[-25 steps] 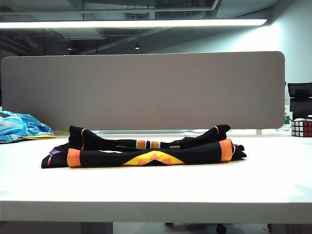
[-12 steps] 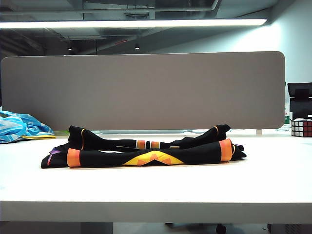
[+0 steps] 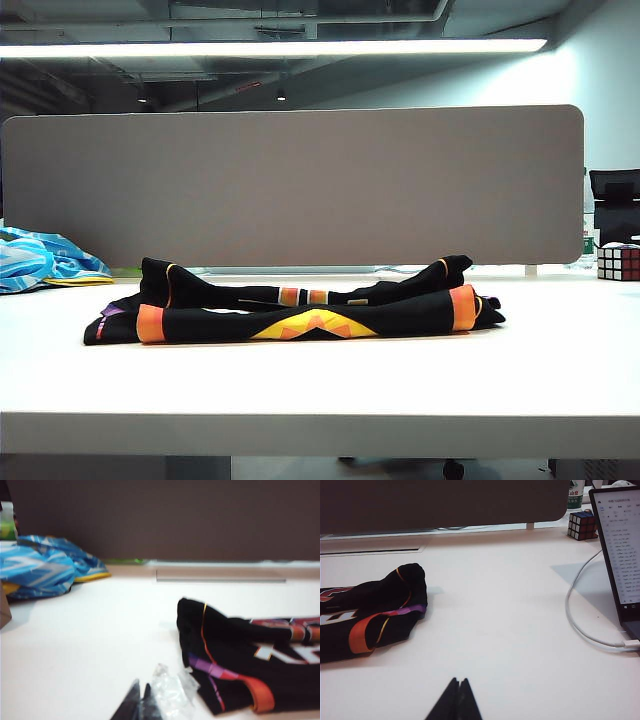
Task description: Fold the bottom side of the basketball jersey horizontally towards the center, about one-third of the way, and then fold the bottom of the basketball jersey up towards the top, creating a neat rectangle.
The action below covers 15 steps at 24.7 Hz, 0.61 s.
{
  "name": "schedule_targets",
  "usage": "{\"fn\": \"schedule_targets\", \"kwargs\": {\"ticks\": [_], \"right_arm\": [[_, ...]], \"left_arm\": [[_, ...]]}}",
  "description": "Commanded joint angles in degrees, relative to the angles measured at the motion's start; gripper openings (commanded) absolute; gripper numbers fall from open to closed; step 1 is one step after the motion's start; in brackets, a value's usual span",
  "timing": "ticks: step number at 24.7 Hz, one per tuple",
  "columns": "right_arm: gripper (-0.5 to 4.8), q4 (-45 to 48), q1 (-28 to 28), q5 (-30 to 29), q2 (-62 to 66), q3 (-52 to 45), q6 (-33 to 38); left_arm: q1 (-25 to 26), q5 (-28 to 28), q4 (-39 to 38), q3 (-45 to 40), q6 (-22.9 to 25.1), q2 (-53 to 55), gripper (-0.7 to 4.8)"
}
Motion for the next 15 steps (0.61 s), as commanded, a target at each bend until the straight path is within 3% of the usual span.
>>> {"fn": "schedule_targets", "kwargs": {"ticks": [1,15], "right_arm": [[-0.05,1.0,0.0,0.1,-0.1,-0.3,-0.2],[-0.05,1.2,0.0,0.1,-0.1,-0.3,-0.2]], "left_arm": [[0.1,0.4,0.9,0.3,-0.3,0.0,-0.06],[0.1,0.4,0.3,0.3,-0.1,0.0,-0.06]]}}
